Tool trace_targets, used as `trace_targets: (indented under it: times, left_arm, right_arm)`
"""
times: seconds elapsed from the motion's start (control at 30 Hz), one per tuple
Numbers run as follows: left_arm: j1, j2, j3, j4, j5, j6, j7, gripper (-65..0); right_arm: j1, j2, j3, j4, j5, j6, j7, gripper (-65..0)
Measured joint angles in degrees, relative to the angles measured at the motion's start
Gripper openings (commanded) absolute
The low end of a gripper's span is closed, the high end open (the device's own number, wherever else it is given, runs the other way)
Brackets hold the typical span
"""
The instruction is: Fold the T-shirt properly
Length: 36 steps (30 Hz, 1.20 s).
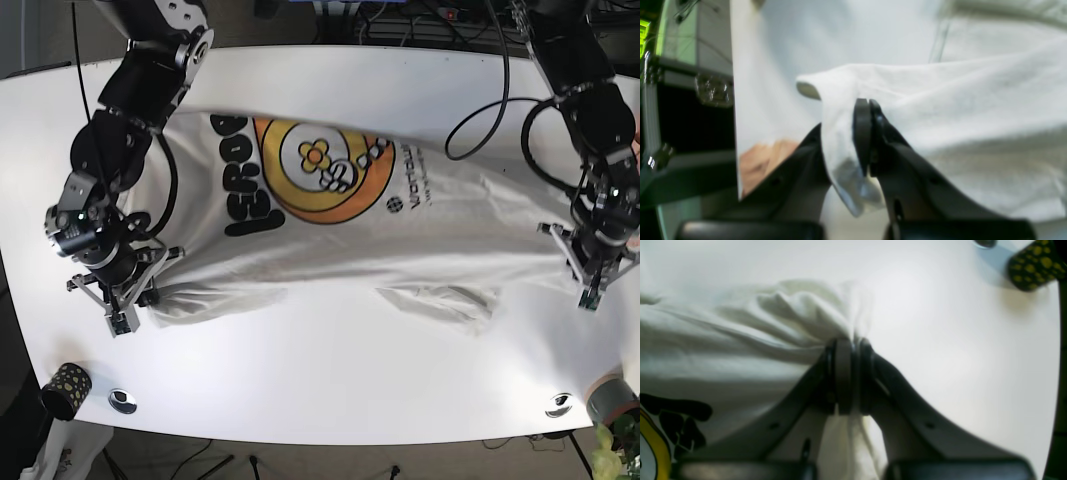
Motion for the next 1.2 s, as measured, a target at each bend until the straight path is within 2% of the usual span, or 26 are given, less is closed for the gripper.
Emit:
trace_targets:
  times: [0.17, 0.3, 0.57, 0.73, 0.87, 1.07, 1.2]
  left_arm:
    - [-10.12, 0.61, 2.99, -6.45, -0.39, 0.57, 0.04, -65.0]
    - [-18.32, 1.81, 4.94, -13.20, 0.15, 3.43, 0.70, -65.0]
    - [-33.55, 1.57, 5.22, -22.38, 0.15, 3.85, 0.63, -65.0]
    - [-42.25, 0.15, 5.16, -25.38, -0.44, 3.69, 0.55, -65.0]
    - [-49.09, -1.29, 5.18, -27.15, -0.31, 3.69, 0.59, -65.0]
    - [-52.19, -2.51, 7.17, -26.60, -0.37, 3.69, -0.26, -65.0]
    - [-46.71, -1.90, 7.41, -23.10, -1.14, 3.56, 0.61, -65.0]
  right_arm:
    - [7.50, 2.16, -0.22, -6.34, 1.20, 0.55, 0.26, -65.0]
    - [14.62, 3.98, -0.17, -11.47, 0.26, 0.17, -0.17, -65.0]
    - [27.58, 6.80, -0.39, -18.71, 0.48, 0.31, -0.02, -65.0]
    - [34.49, 9.35, -7.80, -20.17, 1.27, 0.37, -0.17, -65.0]
    - [39.41, 9.84, -10.36, -20.00, 1.88, 0.50, 0.28, -65.0]
    - [41.68, 10.99, -11.41, -17.38, 2.29, 0.52, -0.87, -65.0]
    - [36.63, 11.52, -10.91, -12.41, 1.99, 0.22, -3.58, -65.0]
